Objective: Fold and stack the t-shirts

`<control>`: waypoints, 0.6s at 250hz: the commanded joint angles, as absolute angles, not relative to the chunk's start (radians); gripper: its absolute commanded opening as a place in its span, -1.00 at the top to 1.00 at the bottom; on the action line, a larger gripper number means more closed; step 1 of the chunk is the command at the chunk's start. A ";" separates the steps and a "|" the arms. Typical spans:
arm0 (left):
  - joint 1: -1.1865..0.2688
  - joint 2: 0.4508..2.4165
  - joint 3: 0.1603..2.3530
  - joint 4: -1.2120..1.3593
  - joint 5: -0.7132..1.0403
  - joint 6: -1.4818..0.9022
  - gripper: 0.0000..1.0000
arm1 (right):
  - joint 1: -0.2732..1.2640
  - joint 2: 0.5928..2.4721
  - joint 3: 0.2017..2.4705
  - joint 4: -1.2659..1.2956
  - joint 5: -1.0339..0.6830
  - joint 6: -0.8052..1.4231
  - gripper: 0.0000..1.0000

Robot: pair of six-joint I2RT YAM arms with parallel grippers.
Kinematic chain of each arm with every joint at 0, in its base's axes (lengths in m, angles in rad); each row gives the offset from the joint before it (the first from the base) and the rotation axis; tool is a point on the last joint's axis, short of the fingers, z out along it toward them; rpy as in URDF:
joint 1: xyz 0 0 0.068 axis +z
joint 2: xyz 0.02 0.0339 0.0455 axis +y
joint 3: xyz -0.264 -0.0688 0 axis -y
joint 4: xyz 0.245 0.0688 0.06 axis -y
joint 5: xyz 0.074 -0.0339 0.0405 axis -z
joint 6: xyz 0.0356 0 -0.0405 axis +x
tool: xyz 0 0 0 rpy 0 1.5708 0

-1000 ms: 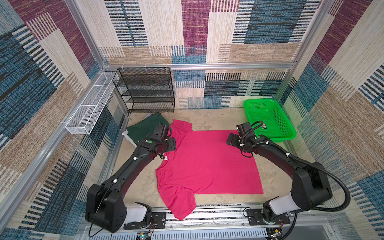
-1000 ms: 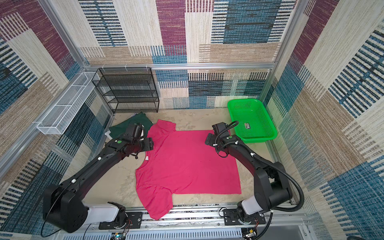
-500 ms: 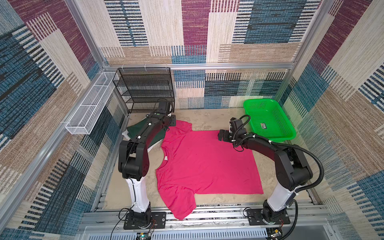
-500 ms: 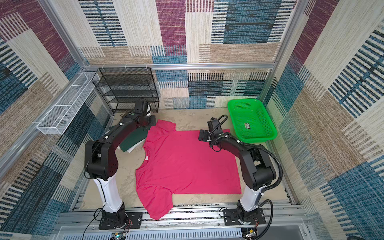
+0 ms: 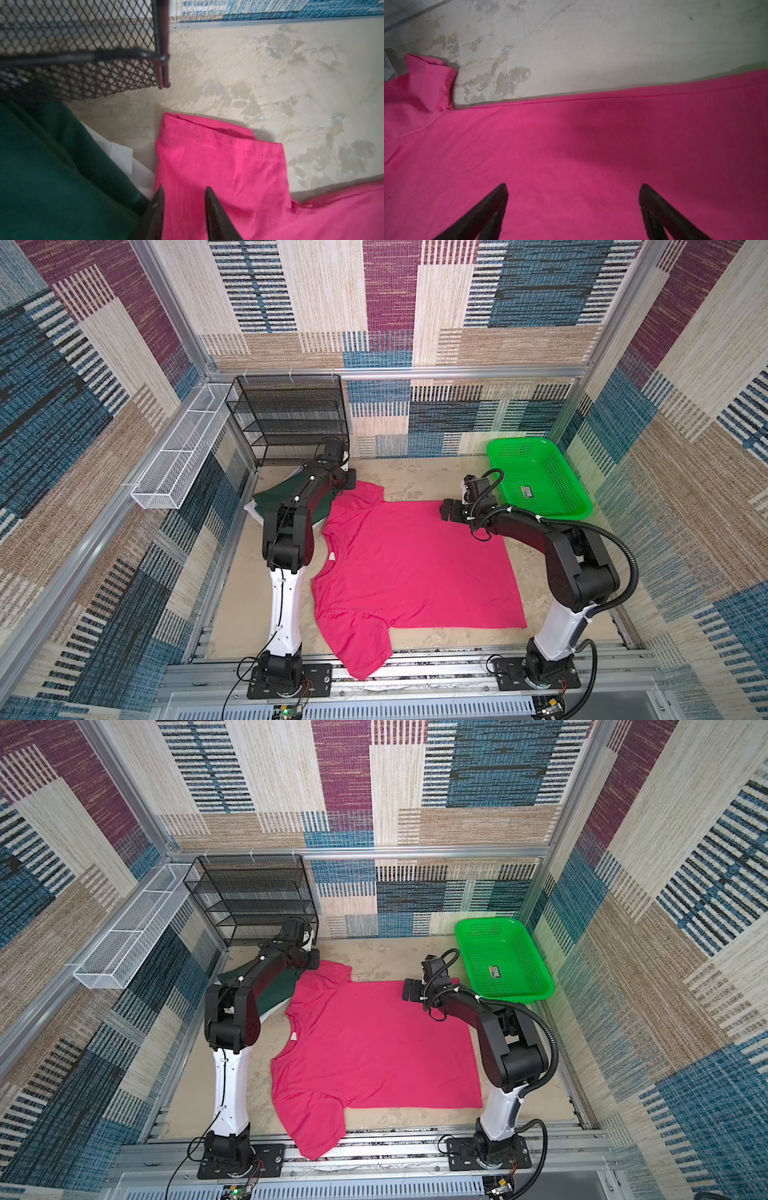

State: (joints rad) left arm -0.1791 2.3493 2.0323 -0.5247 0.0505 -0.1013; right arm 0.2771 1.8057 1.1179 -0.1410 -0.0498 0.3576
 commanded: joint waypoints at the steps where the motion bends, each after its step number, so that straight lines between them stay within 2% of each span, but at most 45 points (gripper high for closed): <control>1: -0.182 2.379 2.034 -0.434 -0.001 -0.098 0.30 | 0.275 1.785 1.099 -0.090 -0.038 0.349 -0.97; 33: -0.192 2.427 2.077 -0.424 -0.036 -0.108 0.29 | 0.271 1.752 1.057 -0.052 -0.031 0.356 -0.97; 83: -0.193 2.540 2.243 -0.551 -0.069 -0.173 0.27 | 0.267 1.732 1.032 -0.040 -0.033 0.359 -0.97; 150: -0.196 2.580 2.293 -0.561 -0.066 -0.234 0.28 | 0.260 1.731 1.014 -0.029 -0.039 0.356 -0.97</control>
